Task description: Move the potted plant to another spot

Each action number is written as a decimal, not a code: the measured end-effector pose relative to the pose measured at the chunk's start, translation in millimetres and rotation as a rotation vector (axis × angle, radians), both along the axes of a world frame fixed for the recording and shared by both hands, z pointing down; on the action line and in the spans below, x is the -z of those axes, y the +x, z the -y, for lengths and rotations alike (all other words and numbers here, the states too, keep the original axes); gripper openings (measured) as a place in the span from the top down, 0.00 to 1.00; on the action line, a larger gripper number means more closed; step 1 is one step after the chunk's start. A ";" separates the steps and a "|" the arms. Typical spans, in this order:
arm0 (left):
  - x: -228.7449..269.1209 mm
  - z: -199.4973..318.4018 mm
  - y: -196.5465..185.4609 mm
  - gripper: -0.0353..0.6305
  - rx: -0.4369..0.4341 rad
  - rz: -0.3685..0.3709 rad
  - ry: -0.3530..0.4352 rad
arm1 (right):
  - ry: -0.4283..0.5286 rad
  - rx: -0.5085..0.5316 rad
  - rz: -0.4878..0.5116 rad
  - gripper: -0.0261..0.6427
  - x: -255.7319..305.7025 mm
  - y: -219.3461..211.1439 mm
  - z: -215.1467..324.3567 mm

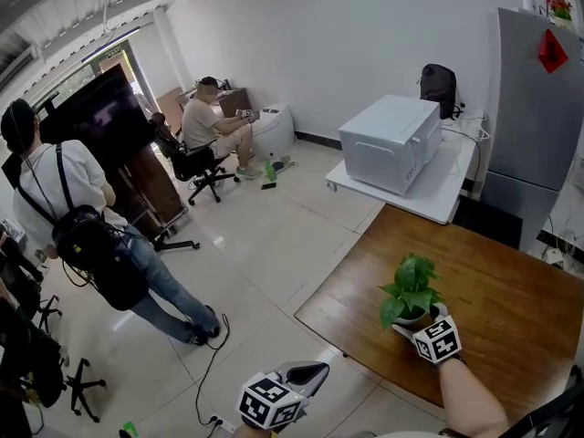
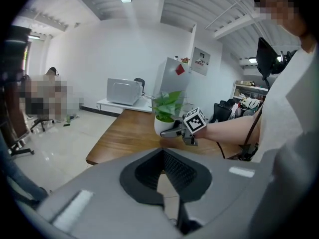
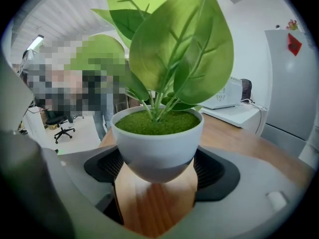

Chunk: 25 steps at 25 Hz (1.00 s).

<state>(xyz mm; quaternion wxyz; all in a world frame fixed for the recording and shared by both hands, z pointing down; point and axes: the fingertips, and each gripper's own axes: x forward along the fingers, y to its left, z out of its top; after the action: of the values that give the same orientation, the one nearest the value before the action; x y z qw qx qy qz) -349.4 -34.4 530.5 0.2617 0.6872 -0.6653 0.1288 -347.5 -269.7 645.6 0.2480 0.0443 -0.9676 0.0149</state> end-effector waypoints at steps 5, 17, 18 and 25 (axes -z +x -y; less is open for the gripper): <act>-10.4 -24.6 -22.6 0.95 0.064 -0.007 -0.026 | -0.002 0.031 -0.029 0.31 -20.6 -28.3 -9.1; -22.7 -40.0 -53.9 0.95 0.105 -0.018 -0.035 | -0.014 0.031 -0.086 0.31 -59.0 -48.4 -9.3; -24.3 -39.9 -55.8 0.95 0.101 -0.021 -0.036 | -0.019 0.027 -0.082 0.31 -60.2 -49.3 -8.8; -26.9 -37.9 -60.4 0.95 0.079 -0.035 -0.038 | -0.027 0.031 -0.071 0.30 -59.6 -50.7 -9.0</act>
<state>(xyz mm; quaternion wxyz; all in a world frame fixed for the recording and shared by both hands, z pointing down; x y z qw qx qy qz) -409.8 3.4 557.4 0.2915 0.6576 -0.6845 0.1189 -398.2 -260.8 705.1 0.2830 0.0262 -0.9585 0.0226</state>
